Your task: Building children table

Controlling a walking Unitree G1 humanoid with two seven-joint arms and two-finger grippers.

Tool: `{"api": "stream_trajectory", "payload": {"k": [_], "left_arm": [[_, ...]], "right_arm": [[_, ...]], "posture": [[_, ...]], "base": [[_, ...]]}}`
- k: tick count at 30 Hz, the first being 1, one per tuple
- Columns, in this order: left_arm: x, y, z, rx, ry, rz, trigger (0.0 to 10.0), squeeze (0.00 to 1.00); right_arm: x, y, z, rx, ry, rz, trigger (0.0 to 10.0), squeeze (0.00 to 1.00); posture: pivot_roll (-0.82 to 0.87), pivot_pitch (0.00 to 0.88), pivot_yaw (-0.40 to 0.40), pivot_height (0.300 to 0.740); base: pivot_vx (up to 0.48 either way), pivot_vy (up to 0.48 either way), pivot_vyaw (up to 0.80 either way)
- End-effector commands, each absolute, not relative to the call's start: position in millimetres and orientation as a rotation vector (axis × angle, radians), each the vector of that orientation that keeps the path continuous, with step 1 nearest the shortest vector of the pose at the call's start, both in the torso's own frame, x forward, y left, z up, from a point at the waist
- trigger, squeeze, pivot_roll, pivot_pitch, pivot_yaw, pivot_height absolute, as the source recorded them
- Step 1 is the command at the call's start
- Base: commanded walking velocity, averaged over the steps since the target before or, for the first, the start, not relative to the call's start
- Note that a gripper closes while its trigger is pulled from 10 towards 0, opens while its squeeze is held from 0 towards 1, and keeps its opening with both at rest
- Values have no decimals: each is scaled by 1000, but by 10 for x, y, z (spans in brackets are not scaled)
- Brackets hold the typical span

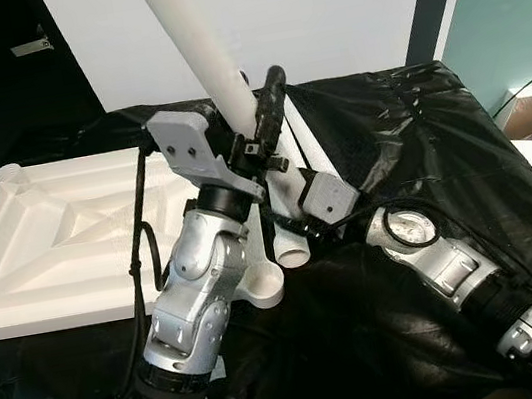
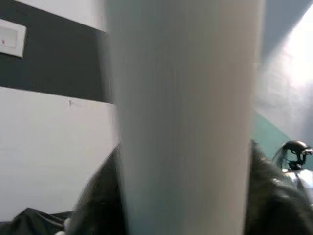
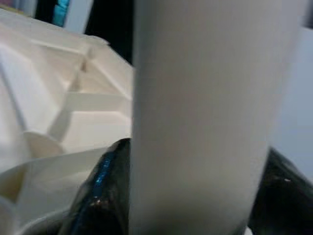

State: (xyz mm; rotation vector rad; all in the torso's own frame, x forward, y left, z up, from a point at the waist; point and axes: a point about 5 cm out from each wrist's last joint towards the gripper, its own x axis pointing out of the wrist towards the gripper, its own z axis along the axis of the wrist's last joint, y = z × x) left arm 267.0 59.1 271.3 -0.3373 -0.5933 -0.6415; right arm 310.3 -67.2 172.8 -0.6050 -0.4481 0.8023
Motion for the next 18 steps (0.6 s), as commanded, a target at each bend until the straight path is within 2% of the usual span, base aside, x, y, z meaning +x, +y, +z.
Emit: {"api": "stream_trajectory", "payload": {"k": [1, 4, 7, 8, 11, 15, 16, 18], "left_arm": [[2569, 468, 2791, -294, -655, -865, 10000, 1000], [2612, 500, 2840, -292, -684, -807, 10000, 1000], [2679, 580, 2930, -361, -709, -710, 10000, 1000], [2710, 635, 2979, -421, -717, -668, 10000, 0], [2747, 730, 3060, -551, -723, -616, 10000, 0], [2757, 779, 3090, -619, -724, -598, 10000, 0], [2778, 848, 3089, -670, -720, -569, 10000, 0], [2789, 888, 3071, -684, -716, -552, 10000, 0]], "right_arm": [[3035, -545, 1660, -647, -453, 856, 0, 0], [3080, -557, 1683, -673, -477, 766, 0, 0], [3129, -564, 1751, -780, -580, 607, 0, 0], [3161, -590, 1797, -848, -649, 466, 0, 0], [3173, -665, 1817, -941, -776, 238, 0, 0], [3163, -731, 1676, -989, -789, 185, 0, 0], [3136, -810, 1466, -1031, -769, 161, 0, 0], [3100, -851, 1345, -1042, -751, 164, 0, 0]], "posture": [[47, 0, 50, 740], [35, 0, 53, 740], [35, 0, 53, 740], [25, 0, 56, 740], [25, 0, 54, 740], [29, 0, 49, 740], [37, 0, 42, 740], [43, 0, 40, 740]], "base": [[0, 0, 0], [0, 0, 0], [0, 0, 0], [0, 0, 0], [0, 0, 0], [0, 0, 0], [0, 0, 0], [0, 0, 0]]}}
